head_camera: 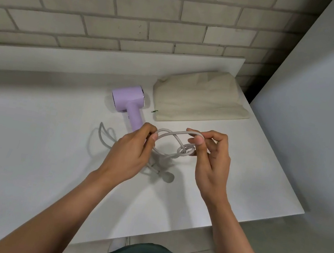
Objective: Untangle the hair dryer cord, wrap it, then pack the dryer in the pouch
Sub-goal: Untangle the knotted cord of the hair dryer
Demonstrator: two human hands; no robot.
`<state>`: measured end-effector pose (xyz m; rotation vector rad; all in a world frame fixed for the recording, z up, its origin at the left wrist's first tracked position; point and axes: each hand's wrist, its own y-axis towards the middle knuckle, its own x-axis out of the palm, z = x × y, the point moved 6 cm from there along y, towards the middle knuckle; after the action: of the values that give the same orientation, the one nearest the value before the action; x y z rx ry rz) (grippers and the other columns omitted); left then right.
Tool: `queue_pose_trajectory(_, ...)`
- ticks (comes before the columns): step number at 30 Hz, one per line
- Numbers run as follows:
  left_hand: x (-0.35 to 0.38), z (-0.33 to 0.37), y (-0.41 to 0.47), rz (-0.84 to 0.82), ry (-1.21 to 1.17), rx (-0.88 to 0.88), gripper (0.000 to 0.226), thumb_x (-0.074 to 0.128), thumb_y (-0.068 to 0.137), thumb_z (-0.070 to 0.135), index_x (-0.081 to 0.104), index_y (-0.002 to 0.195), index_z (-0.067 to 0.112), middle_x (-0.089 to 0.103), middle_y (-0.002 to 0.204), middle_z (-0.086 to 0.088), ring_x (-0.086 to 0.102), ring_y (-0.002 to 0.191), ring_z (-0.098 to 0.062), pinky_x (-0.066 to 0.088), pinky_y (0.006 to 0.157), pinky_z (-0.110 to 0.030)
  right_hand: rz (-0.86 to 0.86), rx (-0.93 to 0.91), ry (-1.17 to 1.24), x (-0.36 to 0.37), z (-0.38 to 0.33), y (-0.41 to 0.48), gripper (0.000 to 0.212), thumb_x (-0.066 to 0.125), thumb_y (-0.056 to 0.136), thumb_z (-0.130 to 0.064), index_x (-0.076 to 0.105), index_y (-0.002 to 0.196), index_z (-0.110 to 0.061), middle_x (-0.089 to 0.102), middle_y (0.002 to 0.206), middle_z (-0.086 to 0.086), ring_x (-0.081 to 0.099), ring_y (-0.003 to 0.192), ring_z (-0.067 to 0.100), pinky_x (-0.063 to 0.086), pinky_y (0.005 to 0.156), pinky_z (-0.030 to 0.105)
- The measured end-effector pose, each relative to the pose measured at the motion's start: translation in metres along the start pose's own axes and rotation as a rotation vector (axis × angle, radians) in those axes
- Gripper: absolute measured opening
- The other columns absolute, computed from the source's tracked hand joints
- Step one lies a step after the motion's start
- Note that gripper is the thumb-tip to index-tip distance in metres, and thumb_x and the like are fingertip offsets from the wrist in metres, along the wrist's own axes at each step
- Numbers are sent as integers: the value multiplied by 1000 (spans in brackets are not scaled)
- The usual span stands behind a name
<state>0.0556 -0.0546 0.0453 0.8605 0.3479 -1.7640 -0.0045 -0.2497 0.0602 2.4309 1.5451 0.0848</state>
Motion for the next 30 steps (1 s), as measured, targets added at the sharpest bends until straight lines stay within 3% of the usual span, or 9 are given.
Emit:
queue_pose_trajectory(3, -2, 4, 5, -37, 72, 1, 16, 35, 110, 38, 48, 104, 30, 64, 81, 7, 63, 76, -23, 55, 70, -49, -54, 46, -274, -6, 14, 8, 4, 56, 106, -27, 53, 109, -24, 73, 110, -20, 66, 107, 8, 53, 79, 28)
queue_pose_trajectory(5, -6, 7, 7, -40, 130, 11, 17, 36, 109, 37, 50, 104, 28, 62, 80, 9, 60, 74, -23, 54, 68, -49, -47, -153, -522, -8, -1, 11, 17, 58, 103, -14, 58, 118, -21, 63, 116, -25, 57, 105, 9, 49, 76, 24)
queue_pose_trajectory(8, -9, 15, 8, -49, 167, 39, 18, 38, 109, 36, 53, 106, 26, 60, 81, 12, 60, 77, -24, 54, 68, -48, -147, -550, -680, 10, -34, 3, 30, 61, 95, -4, 65, 122, -14, 68, 114, -9, 55, 94, 20, 49, 71, 27)
queue_pose_trajectory(10, -12, 24, 8, -49, 172, 61, 20, 38, 110, 37, 54, 109, 25, 64, 87, 11, 62, 80, -24, 55, 69, -47, -253, -654, -800, 26, -40, -1, 25, 66, 94, -9, 68, 118, -18, 68, 106, -6, 57, 90, 22, 52, 61, 33)
queue_pose_trajectory(12, -15, 30, 8, -46, 182, 68, 21, 37, 110, 36, 55, 111, 25, 68, 91, 10, 65, 82, -24, 55, 69, -46, -253, -660, -876, 33, -38, 1, 21, 72, 94, -14, 70, 113, -21, 64, 99, -5, 58, 87, 22, 52, 50, 37)
queue_pose_trajectory(18, -14, 31, 6, -97, 214, 76, 21, 37, 109, 34, 55, 116, 26, 72, 99, 11, 69, 88, -23, 54, 74, -44, -208, -675, -862, 37, -42, 3, 16, 79, 91, -19, 72, 104, -23, 59, 100, -1, 57, 80, 16, 44, 43, 30)
queue_pose_trajectory(22, -13, 24, 4, -68, 197, 77, 21, 34, 109, 40, 52, 113, 31, 73, 100, 14, 70, 86, -21, 55, 74, -43, -220, -731, -898, 40, -34, 8, 4, 75, 94, -23, 72, 96, -21, 61, 94, -1, 58, 77, 21, 45, 41, 34)
queue_pose_trajectory(26, -9, 8, 6, -61, 90, 0, 17, 32, 110, 43, 47, 109, 35, 71, 99, 12, 70, 82, -22, 56, 74, -48, -145, -683, -857, 31, -31, 9, 13, 74, 95, -22, 73, 108, -19, 60, 91, -1, 57, 70, 18, 48, 41, 35)
queue_pose_trajectory(30, -6, 6, 4, -86, -36, -45, 21, 30, 108, 48, 47, 109, 37, 67, 100, 22, 71, 84, -11, 56, 80, -47, -22, -644, -722, 16, -39, 13, 14, 68, 101, -22, 75, 109, -14, 61, 94, 2, 57, 68, 19, 50, 47, 38)
